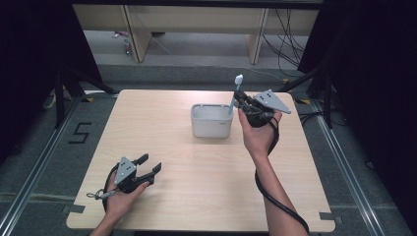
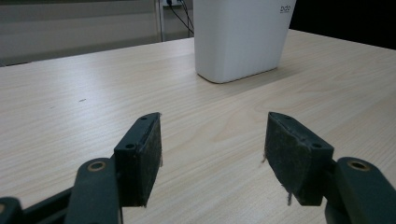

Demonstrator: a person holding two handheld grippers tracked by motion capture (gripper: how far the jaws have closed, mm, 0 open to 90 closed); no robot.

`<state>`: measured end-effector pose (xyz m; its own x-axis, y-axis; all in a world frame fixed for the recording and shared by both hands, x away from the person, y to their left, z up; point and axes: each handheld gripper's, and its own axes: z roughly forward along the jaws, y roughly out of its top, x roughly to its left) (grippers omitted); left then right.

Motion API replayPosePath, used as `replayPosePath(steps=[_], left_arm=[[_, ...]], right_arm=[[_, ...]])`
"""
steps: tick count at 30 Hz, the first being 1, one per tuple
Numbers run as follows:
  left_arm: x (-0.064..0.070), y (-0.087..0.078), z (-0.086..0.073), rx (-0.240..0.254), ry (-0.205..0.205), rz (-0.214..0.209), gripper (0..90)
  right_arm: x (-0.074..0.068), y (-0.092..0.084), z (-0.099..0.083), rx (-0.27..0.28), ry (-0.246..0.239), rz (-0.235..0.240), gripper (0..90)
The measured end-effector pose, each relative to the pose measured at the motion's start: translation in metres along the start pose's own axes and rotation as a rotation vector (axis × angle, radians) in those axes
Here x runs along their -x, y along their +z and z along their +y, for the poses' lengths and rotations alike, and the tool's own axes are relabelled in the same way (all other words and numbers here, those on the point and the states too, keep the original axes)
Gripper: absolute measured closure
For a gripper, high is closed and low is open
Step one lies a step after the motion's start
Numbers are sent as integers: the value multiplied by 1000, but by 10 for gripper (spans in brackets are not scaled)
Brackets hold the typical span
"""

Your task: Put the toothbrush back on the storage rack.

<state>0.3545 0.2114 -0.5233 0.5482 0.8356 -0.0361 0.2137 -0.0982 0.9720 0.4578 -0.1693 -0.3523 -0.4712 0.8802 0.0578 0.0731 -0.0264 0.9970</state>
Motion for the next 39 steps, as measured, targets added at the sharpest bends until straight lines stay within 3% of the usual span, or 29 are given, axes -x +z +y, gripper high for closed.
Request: replayPosePath(steps=[23,39], left_arm=[[0,0,0,2,2,-3,362],[1,0,0,2,0,-5,362]], right_arm=[[6,15,-4,-23,9,-19,855],[12,24,-19,-54,29,-37,855]])
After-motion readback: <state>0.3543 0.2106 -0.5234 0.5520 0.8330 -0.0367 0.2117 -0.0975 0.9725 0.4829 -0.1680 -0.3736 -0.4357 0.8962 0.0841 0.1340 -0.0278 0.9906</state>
